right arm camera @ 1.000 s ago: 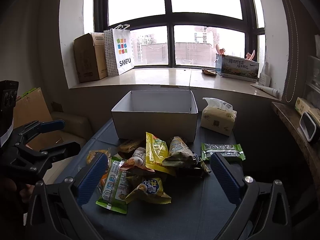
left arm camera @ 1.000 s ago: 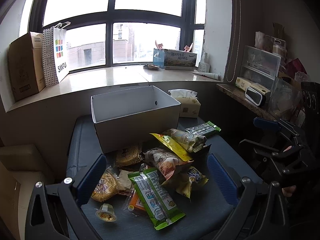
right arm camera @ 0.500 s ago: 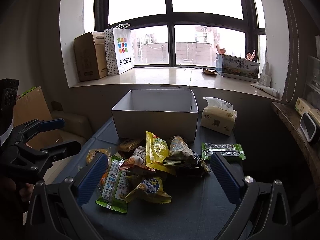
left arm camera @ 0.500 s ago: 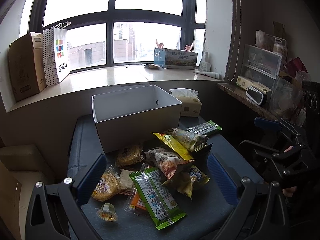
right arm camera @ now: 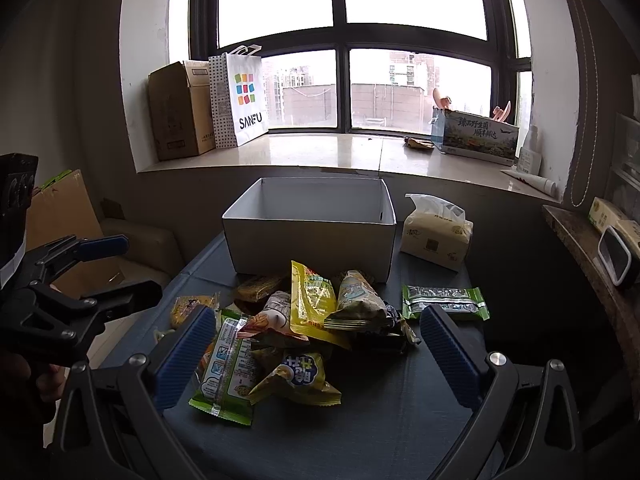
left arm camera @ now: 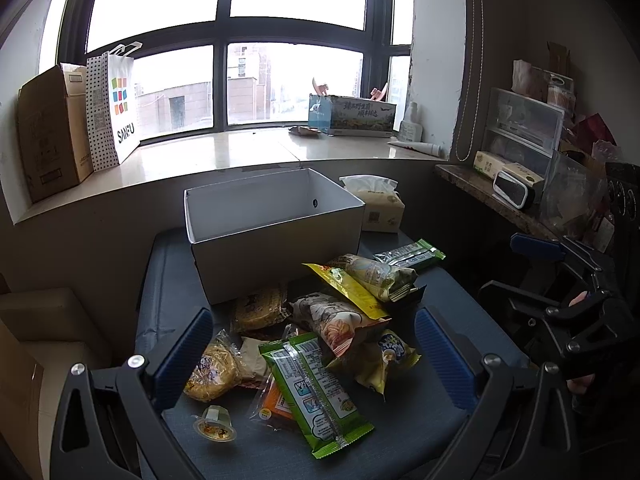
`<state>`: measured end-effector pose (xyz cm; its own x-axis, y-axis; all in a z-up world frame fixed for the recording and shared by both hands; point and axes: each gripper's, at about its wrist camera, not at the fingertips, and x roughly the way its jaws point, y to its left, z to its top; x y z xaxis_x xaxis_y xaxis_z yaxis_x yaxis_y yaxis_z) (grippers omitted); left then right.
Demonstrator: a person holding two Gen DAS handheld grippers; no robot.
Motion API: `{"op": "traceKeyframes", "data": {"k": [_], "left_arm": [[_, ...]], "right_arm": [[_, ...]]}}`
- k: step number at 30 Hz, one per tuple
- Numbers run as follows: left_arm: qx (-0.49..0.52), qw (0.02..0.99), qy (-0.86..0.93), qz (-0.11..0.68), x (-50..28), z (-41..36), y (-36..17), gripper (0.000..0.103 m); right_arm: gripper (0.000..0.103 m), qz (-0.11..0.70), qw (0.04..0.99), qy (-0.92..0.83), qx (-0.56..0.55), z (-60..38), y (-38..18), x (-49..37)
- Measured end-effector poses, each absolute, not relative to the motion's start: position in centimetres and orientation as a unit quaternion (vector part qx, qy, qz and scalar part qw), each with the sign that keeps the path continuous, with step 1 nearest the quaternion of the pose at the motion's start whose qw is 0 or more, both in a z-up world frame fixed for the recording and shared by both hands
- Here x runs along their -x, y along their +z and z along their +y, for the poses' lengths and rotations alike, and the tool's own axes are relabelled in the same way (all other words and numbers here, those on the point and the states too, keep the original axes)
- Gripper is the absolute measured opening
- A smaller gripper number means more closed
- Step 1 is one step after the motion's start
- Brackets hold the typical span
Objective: Organize snacks
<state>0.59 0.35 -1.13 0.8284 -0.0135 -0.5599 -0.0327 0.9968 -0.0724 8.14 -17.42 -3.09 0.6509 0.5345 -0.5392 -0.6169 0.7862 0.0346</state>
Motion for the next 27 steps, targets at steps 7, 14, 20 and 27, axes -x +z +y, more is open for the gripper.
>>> {"op": "traceKeyframes", "data": {"k": [7, 14, 20, 27], "left_arm": [[0.039, 0.955, 0.004, 0.294, -0.60, 0.32, -1.11, 0.103], [0.038, 0.955, 0.002, 0.294, -0.55, 0.23, -1.07, 0.103], [0.038, 0.955, 0.002, 0.295, -0.61, 0.18, -1.01, 0.103], [0.038, 0.955, 0.002, 0.295, -0.67, 0.17, -0.98, 0.103]], "right_arm": [[0.103, 0.272, 0.905, 0.317, 0.077, -17.40, -3.15, -8.13], [0.103, 0.273, 0.905, 0.317, 0.079, -17.38, -3.20, -8.16], [0.103, 0.273, 0.905, 0.317, 0.079, -17.35, -3.22, -8.18], [0.103, 0.274, 0.904, 0.318, 0.079, -17.24, -3.26, -8.16]]}}
